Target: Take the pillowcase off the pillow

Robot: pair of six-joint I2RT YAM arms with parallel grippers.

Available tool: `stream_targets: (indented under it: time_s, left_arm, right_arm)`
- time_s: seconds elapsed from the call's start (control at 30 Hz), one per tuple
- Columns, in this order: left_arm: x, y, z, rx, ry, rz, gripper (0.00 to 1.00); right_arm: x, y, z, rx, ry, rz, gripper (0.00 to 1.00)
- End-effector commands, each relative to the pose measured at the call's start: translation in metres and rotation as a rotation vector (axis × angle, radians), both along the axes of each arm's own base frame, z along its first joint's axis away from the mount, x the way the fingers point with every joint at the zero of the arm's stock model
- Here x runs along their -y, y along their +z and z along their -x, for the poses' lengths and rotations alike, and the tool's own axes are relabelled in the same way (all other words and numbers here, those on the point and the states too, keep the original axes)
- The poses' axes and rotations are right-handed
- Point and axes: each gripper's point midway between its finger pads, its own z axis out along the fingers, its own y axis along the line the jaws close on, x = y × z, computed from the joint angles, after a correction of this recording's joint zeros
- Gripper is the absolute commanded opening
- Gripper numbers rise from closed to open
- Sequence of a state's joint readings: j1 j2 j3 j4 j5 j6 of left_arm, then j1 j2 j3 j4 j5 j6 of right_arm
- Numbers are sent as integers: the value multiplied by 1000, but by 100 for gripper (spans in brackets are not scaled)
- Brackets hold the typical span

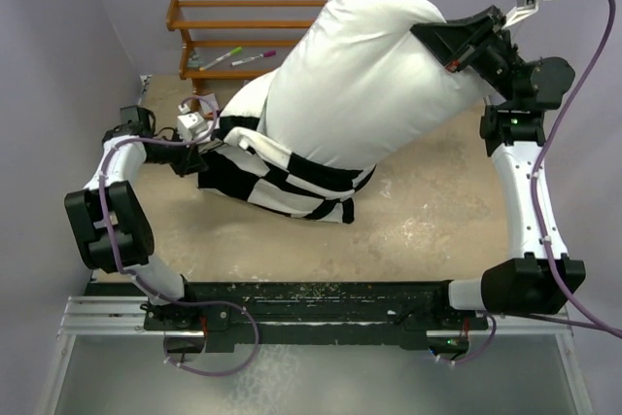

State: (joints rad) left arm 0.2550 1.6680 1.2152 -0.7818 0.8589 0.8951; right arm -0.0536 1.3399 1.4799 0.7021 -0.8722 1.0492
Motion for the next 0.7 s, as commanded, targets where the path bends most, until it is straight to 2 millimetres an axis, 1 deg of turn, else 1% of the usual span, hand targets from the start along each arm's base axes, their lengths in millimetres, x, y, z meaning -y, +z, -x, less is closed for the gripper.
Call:
stream_targets:
  time_s: [0.0, 0.07, 0.17, 0.23, 0.3, 0.33, 0.4, 0.53, 0.67]
  left_arm:
    - [-58, 20, -15, 103, 162, -117, 0]
    - [-82, 15, -17, 106, 232, -175, 0]
    - [-125, 3, -17, 95, 340, -270, 0]
    - [-152, -4, -14, 85, 399, -313, 0]
    - [-180, -7, -7, 80, 461, -340, 0]
    - [-191, -8, -5, 78, 484, -348, 0]
    - [-212, -8, 1, 79, 525, -364, 0]
    - [-246, -9, 10, 73, 591, -390, 0]
    - [-279, -4, 16, 94, 664, -437, 0]
  right_arm:
    - [41, 128, 63, 354, -154, -272, 0]
    - [54, 141, 67, 370, -185, -331, 0]
    - [73, 158, 77, 401, -218, -431, 0]
    - [83, 166, 84, 422, -239, -479, 0]
    - [94, 170, 89, 436, -276, -523, 0]
    - [100, 173, 95, 448, -297, -545, 0]
    - [113, 172, 98, 445, -337, -586, 0]
    - [133, 164, 99, 418, -405, -644, 0]
    - [150, 155, 100, 391, -456, -687, 0]
